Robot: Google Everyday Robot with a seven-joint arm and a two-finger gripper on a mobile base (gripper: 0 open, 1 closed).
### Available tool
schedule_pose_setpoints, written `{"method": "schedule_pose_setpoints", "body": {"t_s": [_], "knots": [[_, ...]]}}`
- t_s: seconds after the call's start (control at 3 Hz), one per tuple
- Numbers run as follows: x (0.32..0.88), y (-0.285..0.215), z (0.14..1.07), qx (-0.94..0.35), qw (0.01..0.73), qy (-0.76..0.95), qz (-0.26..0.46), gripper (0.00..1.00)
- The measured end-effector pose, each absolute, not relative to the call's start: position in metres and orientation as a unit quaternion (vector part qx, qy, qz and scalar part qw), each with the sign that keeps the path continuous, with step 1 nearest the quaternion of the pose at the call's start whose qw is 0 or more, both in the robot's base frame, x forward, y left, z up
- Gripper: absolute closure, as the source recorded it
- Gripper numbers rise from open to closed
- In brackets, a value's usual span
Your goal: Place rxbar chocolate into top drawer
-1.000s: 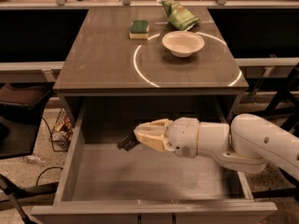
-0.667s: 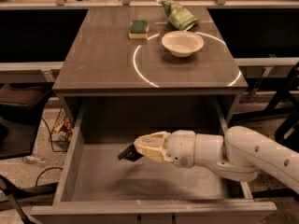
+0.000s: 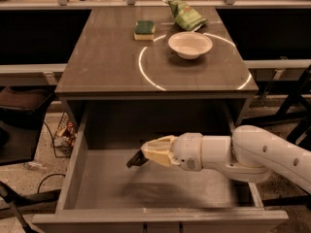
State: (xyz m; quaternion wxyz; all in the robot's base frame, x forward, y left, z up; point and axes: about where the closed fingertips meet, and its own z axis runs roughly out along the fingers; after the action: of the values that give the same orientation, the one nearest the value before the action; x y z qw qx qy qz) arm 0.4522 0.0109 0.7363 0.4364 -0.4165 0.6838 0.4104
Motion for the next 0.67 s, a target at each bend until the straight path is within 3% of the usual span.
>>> {"method": "schedule_pose_setpoints", "body": {"t_s": [0.33,0.67], "knots": [[0.4552,-0.0015,0.7228,-0.404,0.397,0.725,0.392,1.0],[0.4556,-0.0019,0.7226,-0.4,0.395,0.727,0.394,0.82]]}}
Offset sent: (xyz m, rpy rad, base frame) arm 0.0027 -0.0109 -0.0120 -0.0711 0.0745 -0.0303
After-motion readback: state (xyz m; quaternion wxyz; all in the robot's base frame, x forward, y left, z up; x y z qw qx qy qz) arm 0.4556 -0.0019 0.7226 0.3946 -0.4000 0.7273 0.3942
